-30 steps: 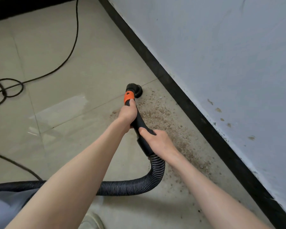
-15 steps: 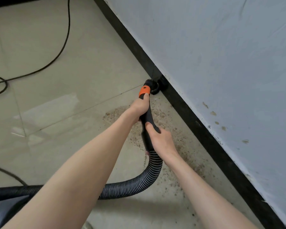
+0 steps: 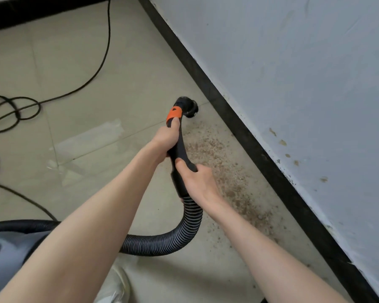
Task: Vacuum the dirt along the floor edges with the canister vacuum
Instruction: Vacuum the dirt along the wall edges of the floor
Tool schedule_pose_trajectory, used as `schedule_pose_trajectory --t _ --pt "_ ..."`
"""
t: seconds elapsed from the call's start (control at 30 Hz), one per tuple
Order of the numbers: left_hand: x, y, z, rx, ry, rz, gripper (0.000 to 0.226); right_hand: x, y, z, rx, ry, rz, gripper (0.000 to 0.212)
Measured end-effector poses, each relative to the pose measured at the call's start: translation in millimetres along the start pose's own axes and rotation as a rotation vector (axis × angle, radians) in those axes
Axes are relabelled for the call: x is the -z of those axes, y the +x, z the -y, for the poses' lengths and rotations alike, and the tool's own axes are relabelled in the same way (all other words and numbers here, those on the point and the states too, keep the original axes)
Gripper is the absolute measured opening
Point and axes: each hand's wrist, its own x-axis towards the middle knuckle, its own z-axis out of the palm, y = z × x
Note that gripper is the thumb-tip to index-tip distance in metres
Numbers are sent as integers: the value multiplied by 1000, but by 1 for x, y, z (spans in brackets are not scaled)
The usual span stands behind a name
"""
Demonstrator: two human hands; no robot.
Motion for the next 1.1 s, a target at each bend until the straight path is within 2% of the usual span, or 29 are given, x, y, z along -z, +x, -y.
schedule_pose_trajectory --t 0.13,0.23,0.3,0.53,0.77,0.93,1.1 --pt "36 -30 27 85 -141 -73 57 -18 -20 0 34 -94 152 56" --pt "48 -57 53 152 -214 -132 50 -27 -39 -15 47 -169 226 66" --pt "54 -72 69 179 -253 -184 54 -29 -49 -21 54 -225 268 69" --pt "69 -76 95 245 -313 -277 56 -38 -52 -25 91 -326 352 57" --pt "62 -69 111 292 -341 -224 58 -40 -46 -40 88 -399 309 48" --pt "62 -61 101 282 -352 -166 42 -43 -44 -34 90 -408 255 47" --pt "54 -50 91 259 -305 -86 45 -40 -41 -33 50 -362 194 53"
